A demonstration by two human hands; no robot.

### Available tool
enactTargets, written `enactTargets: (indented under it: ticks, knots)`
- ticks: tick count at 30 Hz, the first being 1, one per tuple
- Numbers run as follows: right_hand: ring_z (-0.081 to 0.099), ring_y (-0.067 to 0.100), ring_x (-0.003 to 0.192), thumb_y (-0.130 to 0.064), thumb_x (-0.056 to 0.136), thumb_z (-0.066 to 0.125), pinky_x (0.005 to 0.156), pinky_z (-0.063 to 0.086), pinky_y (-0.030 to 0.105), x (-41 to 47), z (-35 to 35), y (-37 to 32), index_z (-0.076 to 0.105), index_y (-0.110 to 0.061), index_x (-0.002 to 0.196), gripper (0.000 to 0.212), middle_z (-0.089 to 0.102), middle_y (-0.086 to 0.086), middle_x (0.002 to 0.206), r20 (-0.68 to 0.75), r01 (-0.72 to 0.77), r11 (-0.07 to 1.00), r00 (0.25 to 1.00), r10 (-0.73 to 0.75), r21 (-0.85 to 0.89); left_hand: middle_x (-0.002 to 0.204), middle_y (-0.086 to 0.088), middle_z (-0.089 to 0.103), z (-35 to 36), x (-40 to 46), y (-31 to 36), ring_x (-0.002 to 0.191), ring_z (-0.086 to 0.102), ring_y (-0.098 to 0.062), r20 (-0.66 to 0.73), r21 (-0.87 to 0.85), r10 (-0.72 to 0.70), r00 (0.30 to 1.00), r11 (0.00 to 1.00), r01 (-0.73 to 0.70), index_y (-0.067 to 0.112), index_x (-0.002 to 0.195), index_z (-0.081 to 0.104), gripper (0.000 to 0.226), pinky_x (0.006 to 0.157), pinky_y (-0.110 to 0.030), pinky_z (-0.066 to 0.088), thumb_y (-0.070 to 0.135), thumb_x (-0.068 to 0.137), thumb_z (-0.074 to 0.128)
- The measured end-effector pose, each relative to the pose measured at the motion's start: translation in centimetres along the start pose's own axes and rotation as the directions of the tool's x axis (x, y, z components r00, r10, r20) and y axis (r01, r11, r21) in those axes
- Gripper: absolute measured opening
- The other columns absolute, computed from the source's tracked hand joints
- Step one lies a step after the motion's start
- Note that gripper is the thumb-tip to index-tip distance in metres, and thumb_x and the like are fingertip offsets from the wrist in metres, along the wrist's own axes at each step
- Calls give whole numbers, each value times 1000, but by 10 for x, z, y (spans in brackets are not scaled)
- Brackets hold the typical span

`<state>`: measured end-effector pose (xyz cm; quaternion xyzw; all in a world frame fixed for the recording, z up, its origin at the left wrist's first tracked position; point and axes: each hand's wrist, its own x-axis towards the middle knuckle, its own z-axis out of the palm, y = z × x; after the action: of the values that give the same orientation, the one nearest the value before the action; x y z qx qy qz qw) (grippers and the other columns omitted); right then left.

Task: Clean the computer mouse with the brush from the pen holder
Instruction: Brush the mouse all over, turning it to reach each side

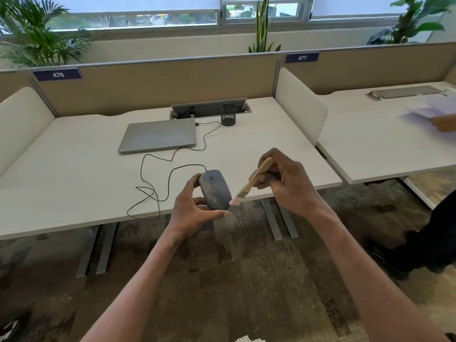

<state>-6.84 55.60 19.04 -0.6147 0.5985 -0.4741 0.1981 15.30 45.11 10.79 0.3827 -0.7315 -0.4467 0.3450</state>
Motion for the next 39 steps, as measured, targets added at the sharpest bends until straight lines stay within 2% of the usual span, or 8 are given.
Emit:
enactTargets:
  ticks: [6,11,14,17,25,28,31,39]
  knots:
    - [72,17,80,14,87,58,72,63,36,11,17,-12,54,-22,104,40,71,4,89,46,144,975,989,-139,-166,144,-1,50,2,1,-2,93,71,-9,48,69,35,998,997,-38,18,147,35,115,70,-26,62,30,52,99]
    - [72,17,77,7,92,62,69,62,32,21,22,-19,55,-9,110,25,71,8,88,-60,239,932,963,-264,-272,143,1,49,2,-3,-4,90,69,-9,50,84,24,998,996,-29,18,148,34,115,69,-21,61,31,54,98]
    - [72,16,79,8,91,61,72,62,28,20,20,-22,53,-11,110,28,71,8,91,-16,227,942,971,-239,-248,138,7,47,1,-6,-1,86,67,-4,36,80,30,999,996,-32,20,148,33,114,68,-17,59,28,54,98]
    - [72,21,82,9,90,59,75,63,33,23,22,-22,52,-16,111,34,70,9,94,52,194,943,981,-187,-269,135,10,47,3,-8,1,87,67,-5,43,88,36,998,995,-40,23,146,35,111,67,-14,57,31,55,97]
    - [72,21,78,4,94,60,70,63,37,39,28,-14,54,-10,111,23,71,9,89,-75,199,927,969,-234,-317,131,14,47,1,-12,6,85,71,-7,65,63,33,997,997,-37,27,145,35,109,67,-17,59,30,56,97]
    - [73,21,81,7,93,58,73,63,33,39,26,-17,53,-12,111,26,71,9,91,-40,189,937,977,-210,-293,131,14,47,0,-13,8,88,70,-10,57,57,43,997,997,-46,33,141,35,105,69,-19,60,28,56,97]
    - [71,24,81,12,90,55,72,63,38,46,28,-17,52,-14,110,33,70,11,91,14,184,935,982,-188,-304,132,14,46,2,-15,8,88,70,-10,78,56,39,996,997,-44,34,141,34,108,68,-19,59,29,55,98]
    - [73,24,84,10,94,54,74,63,33,60,38,-13,54,-6,110,23,71,13,94,-45,213,948,972,-230,-238,136,10,47,0,-21,7,96,69,-11,91,21,47,995,999,-49,30,145,34,109,72,-20,60,31,55,97]
